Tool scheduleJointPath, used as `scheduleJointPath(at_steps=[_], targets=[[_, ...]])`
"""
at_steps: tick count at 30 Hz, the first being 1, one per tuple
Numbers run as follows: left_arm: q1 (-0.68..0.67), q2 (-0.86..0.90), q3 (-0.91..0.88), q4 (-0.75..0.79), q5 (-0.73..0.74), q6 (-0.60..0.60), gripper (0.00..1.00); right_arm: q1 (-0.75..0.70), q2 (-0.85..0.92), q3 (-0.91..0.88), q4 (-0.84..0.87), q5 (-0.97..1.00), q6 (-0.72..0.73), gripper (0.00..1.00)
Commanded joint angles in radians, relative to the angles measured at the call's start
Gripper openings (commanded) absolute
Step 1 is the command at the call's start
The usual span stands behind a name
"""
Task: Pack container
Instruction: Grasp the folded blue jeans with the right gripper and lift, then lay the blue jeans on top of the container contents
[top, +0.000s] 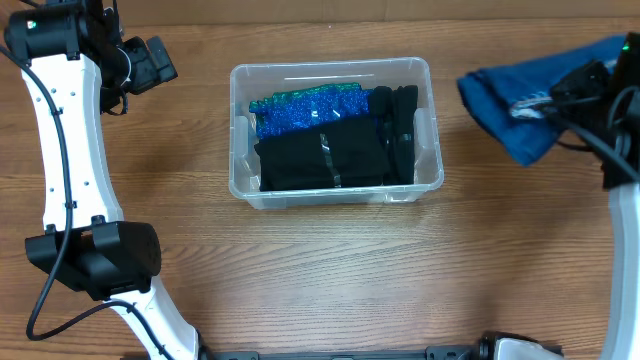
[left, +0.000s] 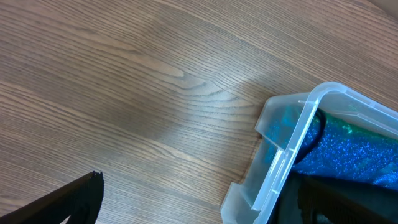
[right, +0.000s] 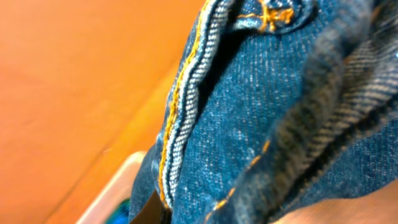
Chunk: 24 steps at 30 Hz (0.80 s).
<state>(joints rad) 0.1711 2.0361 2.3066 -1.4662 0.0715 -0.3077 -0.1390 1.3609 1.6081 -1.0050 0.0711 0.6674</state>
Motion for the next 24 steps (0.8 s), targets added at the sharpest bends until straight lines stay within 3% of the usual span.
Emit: scheduleJointPath(at_steps=[1,11,15,24], targets=[[0.003,-0.002,0.019,0.003,0.0,0.008,1.0,0.13,-0.117,0.079,0.076,0.077,0.1,0.04],[0.003,-0.002,0.019,0.004,0.0,0.008,1.0,0.731,0.006,0.078,0.088,0.584,0.702,0.04],[0.003,-0.002,0.019,0.004,0.0,0.008,1.0,0.89,0.139,0.078,0.214,0.706,0.718,0.04],[0.003,-0.002,0.019,0.004,0.0,0.008,1.0,0.976,0.3,0.078,0.377,0.714,0.732,0.04]])
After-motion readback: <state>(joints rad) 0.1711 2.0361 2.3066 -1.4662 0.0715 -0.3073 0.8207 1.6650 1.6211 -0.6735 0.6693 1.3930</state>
